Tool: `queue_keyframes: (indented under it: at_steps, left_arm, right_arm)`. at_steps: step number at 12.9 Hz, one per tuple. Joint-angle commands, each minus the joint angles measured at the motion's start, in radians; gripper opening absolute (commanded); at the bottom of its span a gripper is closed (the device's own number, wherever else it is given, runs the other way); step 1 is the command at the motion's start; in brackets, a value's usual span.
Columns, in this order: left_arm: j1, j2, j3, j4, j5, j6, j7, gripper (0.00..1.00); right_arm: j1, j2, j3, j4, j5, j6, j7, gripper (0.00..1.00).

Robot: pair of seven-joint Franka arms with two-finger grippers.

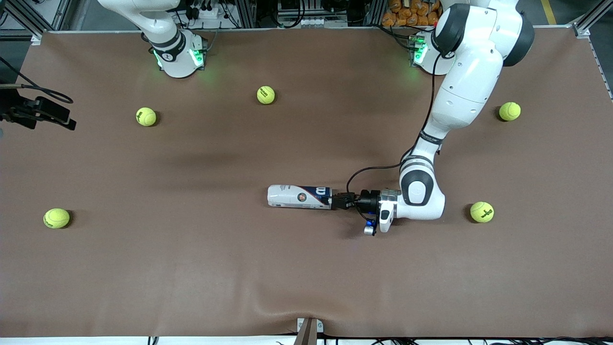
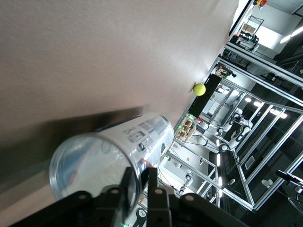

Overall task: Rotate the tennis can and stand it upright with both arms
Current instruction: 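Lift and rotate the can upright with the left gripper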

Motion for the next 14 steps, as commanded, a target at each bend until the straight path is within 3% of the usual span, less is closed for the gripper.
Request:
queue_keyframes:
  at_steps: [1,4,6,9,12,14]
  left_arm:
    - [-0.010,-0.036,0.014,0.014,0.005,0.012,0.012,0.00]
    - [0.006,-0.151,0.016,0.007,0.135,0.010,-0.112,0.00]
    - [0.004,-0.232,0.017,0.014,0.239,0.007,-0.300,0.00]
    - [-0.038,-0.356,0.013,0.031,0.538,0.009,-0.646,0.00]
    - [-0.094,-0.392,0.005,0.106,0.708,0.009,-0.870,0.00]
    - [-0.156,-0.401,0.014,0.138,0.886,0.009,-0.988,0.00]
  right_arm:
    - [0.010,-0.003,-0.008,0.062,0.001,-0.022,0.023,1.00]
    - [0.010,-0.001,-0.010,0.064,0.004,-0.021,0.023,1.00]
    - [0.018,0.008,-0.010,0.059,-0.004,-0.022,0.025,1.00]
    - [0.016,0.014,-0.010,0.053,-0.053,-0.051,0.023,1.00]
    - [0.009,0.011,-0.010,0.058,-0.079,-0.084,0.019,1.00]
    - [0.004,0.010,-0.011,0.061,-0.079,-0.084,0.017,1.00]
